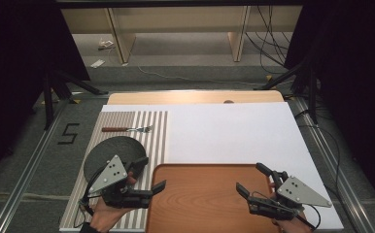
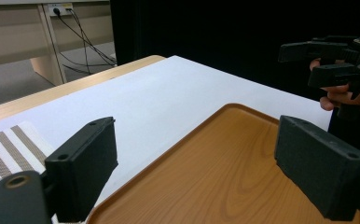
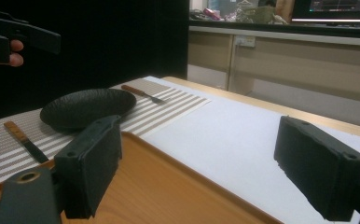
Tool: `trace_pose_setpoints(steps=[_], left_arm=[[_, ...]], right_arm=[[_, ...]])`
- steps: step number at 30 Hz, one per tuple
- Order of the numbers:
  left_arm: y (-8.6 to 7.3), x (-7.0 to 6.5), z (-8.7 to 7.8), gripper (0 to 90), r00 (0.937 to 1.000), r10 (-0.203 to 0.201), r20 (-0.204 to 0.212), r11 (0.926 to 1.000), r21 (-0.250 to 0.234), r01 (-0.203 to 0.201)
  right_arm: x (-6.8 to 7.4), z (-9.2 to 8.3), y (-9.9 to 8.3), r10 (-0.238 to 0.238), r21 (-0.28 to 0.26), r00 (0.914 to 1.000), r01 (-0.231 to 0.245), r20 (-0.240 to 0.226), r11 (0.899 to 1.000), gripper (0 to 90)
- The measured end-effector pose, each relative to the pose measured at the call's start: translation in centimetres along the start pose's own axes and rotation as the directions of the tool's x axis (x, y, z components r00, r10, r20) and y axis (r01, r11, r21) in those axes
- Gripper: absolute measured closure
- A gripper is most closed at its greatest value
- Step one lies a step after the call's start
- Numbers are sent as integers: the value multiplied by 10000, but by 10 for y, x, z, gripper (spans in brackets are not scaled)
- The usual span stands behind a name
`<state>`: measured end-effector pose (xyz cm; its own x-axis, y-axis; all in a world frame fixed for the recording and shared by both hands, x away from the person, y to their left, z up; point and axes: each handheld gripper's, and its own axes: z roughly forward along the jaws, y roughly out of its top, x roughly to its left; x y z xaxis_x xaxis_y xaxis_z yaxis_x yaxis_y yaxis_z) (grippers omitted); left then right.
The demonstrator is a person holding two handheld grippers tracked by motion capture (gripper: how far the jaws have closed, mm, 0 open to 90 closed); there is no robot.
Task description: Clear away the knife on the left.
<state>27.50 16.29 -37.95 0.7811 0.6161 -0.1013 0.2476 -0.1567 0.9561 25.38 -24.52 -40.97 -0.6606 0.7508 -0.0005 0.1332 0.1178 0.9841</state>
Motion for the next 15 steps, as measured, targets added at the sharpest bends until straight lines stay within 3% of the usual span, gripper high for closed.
trace_pose_setpoints(steps=[11, 14, 15], left_arm=[[3, 8, -7, 133, 9999, 66, 135, 9971, 754, -76], [3, 10, -7, 133, 9997, 170, 169, 9939, 1091, -188], [3, 11, -7, 130, 9994, 251, 253, 9891, 1445, -285]], right_arm=[[0, 0, 0, -1, 0, 10000, 1, -10, 10000, 161], [0, 0, 0, -8, -2, 10000, 8, -5, 10000, 161], [0, 0, 0, -6, 14, 10000, 6, 6, 10000, 161]])
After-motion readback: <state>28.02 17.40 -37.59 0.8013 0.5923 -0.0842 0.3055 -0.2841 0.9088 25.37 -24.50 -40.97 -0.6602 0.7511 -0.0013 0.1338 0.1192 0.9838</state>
